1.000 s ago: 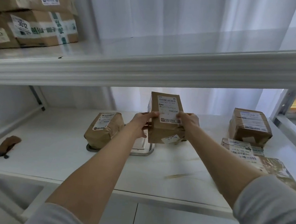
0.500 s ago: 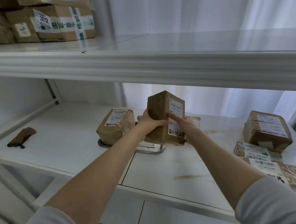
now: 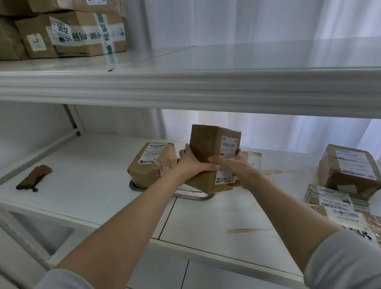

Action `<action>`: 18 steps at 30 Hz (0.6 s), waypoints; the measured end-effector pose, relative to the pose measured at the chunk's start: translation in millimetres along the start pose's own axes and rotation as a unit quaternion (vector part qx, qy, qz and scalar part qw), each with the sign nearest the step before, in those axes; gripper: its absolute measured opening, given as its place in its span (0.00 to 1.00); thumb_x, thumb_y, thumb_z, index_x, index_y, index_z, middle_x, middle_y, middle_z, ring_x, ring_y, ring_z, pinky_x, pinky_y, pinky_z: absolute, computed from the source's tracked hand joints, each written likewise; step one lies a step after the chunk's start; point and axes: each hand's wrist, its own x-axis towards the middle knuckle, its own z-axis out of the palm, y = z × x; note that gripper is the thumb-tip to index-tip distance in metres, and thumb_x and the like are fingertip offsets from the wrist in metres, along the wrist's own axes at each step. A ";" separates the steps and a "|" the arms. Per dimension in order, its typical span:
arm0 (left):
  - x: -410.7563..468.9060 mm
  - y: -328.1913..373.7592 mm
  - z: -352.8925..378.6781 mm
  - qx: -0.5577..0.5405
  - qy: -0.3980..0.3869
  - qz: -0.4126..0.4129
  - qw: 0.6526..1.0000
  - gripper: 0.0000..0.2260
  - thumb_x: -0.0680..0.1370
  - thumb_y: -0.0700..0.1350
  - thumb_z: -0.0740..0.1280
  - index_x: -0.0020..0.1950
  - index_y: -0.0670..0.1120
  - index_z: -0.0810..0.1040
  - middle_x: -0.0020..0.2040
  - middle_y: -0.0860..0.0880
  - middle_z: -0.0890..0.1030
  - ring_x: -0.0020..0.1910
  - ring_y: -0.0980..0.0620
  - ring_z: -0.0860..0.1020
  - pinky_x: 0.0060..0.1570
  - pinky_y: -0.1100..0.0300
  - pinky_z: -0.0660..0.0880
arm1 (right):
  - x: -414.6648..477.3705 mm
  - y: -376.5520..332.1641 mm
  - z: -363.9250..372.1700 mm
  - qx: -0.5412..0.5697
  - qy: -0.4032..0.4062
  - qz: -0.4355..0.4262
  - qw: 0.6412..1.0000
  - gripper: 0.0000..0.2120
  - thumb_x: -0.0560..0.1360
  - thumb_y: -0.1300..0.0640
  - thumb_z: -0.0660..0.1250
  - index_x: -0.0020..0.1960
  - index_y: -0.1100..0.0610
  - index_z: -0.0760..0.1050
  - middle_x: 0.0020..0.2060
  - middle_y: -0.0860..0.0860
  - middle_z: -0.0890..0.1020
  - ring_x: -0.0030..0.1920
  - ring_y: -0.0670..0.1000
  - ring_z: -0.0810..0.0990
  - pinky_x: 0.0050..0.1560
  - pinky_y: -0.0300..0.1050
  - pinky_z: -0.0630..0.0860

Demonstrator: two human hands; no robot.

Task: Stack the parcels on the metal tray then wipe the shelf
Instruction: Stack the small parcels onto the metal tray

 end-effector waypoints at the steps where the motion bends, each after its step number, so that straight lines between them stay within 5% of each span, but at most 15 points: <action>1: 1.4 -3.7 -1.1 -0.010 -0.002 -0.003 1.000 0.55 0.50 0.63 0.77 0.71 0.51 0.59 0.67 0.48 0.68 0.67 0.47 0.70 0.64 0.45 0.72 | -0.7 0.6 -2.6 -0.010 -0.008 -0.004 1.000 0.41 0.62 0.46 0.80 0.67 0.51 0.62 0.55 0.50 0.76 0.55 0.53 0.76 0.55 0.59 0.76; 4: -2.2 -13.0 -10.4 -0.023 -0.026 0.002 0.999 0.43 0.60 0.48 0.80 0.69 0.50 0.61 0.66 0.49 0.70 0.65 0.47 0.71 0.62 0.45 0.74 | -1.5 3.0 -15.1 -0.042 -0.046 0.016 0.998 0.27 0.68 0.49 0.76 0.62 0.54 0.72 0.55 0.50 0.78 0.59 0.55 0.73 0.66 0.62 0.69; 8: -3.7 -19.9 -18.9 -0.056 -0.069 0.004 0.996 0.44 0.66 0.35 0.76 0.74 0.51 0.55 0.66 0.48 0.71 0.65 0.46 0.72 0.64 0.46 0.72 | -0.4 2.9 -24.4 -0.021 -0.058 0.015 0.998 0.15 0.71 0.58 0.75 0.54 0.55 0.75 0.54 0.53 0.81 0.53 0.54 0.78 0.60 0.53 0.75; 13: 0.8 -26.0 -20.6 -0.089 -0.102 -0.014 0.991 0.53 0.58 0.36 0.75 0.76 0.56 0.52 0.70 0.45 0.70 0.66 0.45 0.72 0.64 0.46 0.72 | 0.6 2.3 -27.7 -0.028 -0.036 0.003 0.999 0.12 0.72 0.63 0.73 0.51 0.54 0.74 0.46 0.51 0.83 0.47 0.52 0.82 0.53 0.46 0.79; 18: 0.5 -25.8 -23.7 -0.127 -0.120 -0.054 0.983 0.48 0.67 0.30 0.68 0.76 0.61 0.48 0.70 0.53 0.68 0.68 0.45 0.67 0.59 0.44 0.69 | 1.0 -0.1 -30.7 -0.037 -0.033 -0.015 0.999 0.07 0.74 0.62 0.71 0.47 0.52 0.76 0.45 0.50 0.84 0.48 0.51 0.83 0.56 0.47 0.79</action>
